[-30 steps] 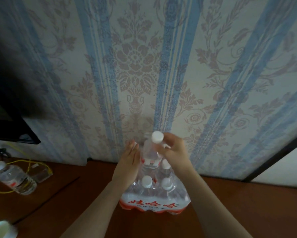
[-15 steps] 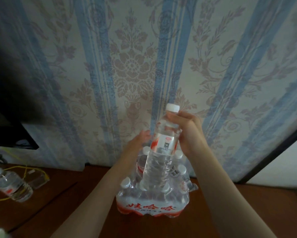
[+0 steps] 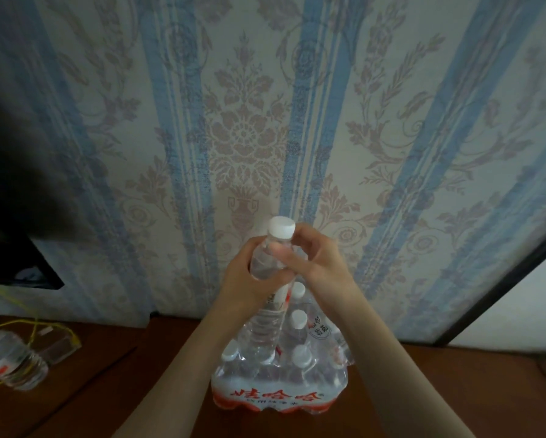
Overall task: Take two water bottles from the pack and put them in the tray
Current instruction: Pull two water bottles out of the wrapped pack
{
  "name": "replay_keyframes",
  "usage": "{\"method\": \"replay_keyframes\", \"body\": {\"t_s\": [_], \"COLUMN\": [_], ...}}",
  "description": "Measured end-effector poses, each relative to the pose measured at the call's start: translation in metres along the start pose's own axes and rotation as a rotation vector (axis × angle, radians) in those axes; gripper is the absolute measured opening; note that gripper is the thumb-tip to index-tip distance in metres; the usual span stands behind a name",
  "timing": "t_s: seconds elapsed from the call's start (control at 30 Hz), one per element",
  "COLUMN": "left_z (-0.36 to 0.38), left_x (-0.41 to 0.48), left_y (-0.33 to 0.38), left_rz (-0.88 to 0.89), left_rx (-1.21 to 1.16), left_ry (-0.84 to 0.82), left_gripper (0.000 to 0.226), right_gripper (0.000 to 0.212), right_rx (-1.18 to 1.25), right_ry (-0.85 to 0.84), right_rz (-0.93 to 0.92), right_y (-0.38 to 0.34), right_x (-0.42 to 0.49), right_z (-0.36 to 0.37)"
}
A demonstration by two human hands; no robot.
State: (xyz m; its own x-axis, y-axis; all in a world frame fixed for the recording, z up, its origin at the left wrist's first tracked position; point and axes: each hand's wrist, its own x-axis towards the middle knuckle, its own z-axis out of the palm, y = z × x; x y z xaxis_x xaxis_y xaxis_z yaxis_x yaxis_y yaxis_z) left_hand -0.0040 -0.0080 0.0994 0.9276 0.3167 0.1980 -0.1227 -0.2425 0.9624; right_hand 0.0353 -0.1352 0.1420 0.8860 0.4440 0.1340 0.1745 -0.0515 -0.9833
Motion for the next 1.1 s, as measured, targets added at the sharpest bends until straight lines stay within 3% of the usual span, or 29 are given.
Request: {"method": "replay_keyframes", "body": {"t_s": [0.13, 0.23, 0.4, 0.47, 0.53, 0.6, 0.7, 0.8, 1.0, 1.1], "left_z": [-0.013, -0.025, -0.032, -0.032, -0.030, -0.030, -0.030, -0.031, -0.032, -0.030], "left_x": [-0.002, -0.005, 0.000, 0.000, -0.002, -0.004, -0.006, -0.008, -0.010, -0.009], "left_y": [-0.007, -0.007, -0.005, -0.009, -0.007, -0.005, -0.001, 0.000, 0.005, 0.008], "left_rz": [-0.006, -0.019, -0.061, -0.075, -0.088, -0.068, -0.050, -0.043, -0.061, -0.064], "left_rx": [-0.099, -0.179, -0.177, -0.185, -0.164, -0.146, -0.135, -0.163, -0.168, -0.161], "left_ry": [0.082, 0.067, 0.085, 0.103, 0.115, 0.097, 0.066, 0.067, 0.044, 0.039], "left_gripper": [0.035, 0.039, 0.041, 0.033, 0.040, 0.040, 0.063, 0.064, 0.061, 0.051], "right_gripper": [0.040, 0.037, 0.051, 0.054, 0.053, 0.050, 0.047, 0.034, 0.023, 0.028], "right_rx": [-0.288, -0.801, -1.237, -1.374, -1.412, -1.365, -1.290, -1.127, -0.369, -0.042], "right_ry": [-0.032, -0.236, -0.405, -0.392, -0.329, -0.252, -0.159, -0.061, 0.265, 0.230], "right_rz": [0.023, 0.202, 0.273, 0.294, 0.295, 0.282, 0.250, 0.245, 0.111, -0.069], "right_y": [0.046, 0.095, 0.128, 0.135, 0.142, 0.149, 0.158, 0.155, 0.104, 0.054], "right_x": [-0.009, -0.010, 0.002, 0.006, 0.006, 0.004, 0.001, 0.000, -0.010, -0.012], "right_z": [-0.026, -0.039, -0.030, -0.021, -0.013, -0.011, -0.014, -0.016, -0.028, -0.035]}}
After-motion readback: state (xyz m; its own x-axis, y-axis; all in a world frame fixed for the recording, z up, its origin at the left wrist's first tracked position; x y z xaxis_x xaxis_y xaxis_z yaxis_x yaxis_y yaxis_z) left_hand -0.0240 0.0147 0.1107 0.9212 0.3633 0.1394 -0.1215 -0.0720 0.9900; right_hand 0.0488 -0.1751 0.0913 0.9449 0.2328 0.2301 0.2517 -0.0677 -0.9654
